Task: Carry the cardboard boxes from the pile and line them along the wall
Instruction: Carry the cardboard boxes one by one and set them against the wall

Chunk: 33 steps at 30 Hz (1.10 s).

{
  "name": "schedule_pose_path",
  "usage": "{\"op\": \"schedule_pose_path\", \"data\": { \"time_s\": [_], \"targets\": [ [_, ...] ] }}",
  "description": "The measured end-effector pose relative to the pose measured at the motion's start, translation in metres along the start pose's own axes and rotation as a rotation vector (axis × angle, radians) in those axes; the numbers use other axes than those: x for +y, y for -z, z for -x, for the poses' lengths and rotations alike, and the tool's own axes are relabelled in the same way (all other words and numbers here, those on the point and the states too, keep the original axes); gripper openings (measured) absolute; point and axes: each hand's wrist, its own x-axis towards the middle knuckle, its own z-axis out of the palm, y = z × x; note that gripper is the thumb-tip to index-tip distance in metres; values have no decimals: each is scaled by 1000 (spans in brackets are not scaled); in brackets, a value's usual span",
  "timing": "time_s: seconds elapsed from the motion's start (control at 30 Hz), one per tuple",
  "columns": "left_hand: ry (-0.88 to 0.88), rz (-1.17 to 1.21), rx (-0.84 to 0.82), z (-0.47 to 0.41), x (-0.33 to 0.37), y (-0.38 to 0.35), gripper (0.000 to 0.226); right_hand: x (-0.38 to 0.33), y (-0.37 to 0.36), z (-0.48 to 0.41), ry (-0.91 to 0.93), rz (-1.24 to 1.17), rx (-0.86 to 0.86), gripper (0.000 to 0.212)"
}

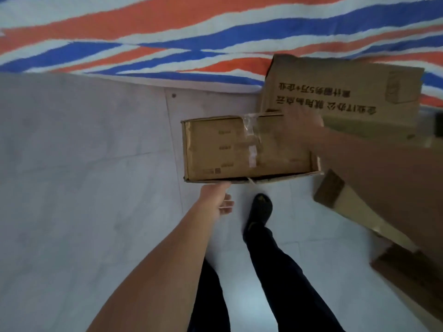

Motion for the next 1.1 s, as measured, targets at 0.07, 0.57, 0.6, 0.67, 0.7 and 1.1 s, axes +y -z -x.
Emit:
{"op": "schedule_pose_path", "data": {
  "time_s": [0.07,0.57,0.6,0.67,0.7,1.1],
  "targets": [
    [49,119,-14,-23,10,-18,27,8,-5,-30,60,37,-7,43],
    [72,330,104,-59,-25,-16,21,34,-48,-37,126,484,-269,8],
    [51,301,118,-50,-25,-6,18,30,-45,-30,120,462,-282,9],
    [4,228,142,-21,-28,22,9,13,-32,-6,137,435,-278,15],
    [-7,189,152,-12,-30,32,7,6,-27,4,146,430,-301,19],
    [-286,152,470,162,-170,175,23,-116,8,221,373,311,-279,45]
  ]
}}
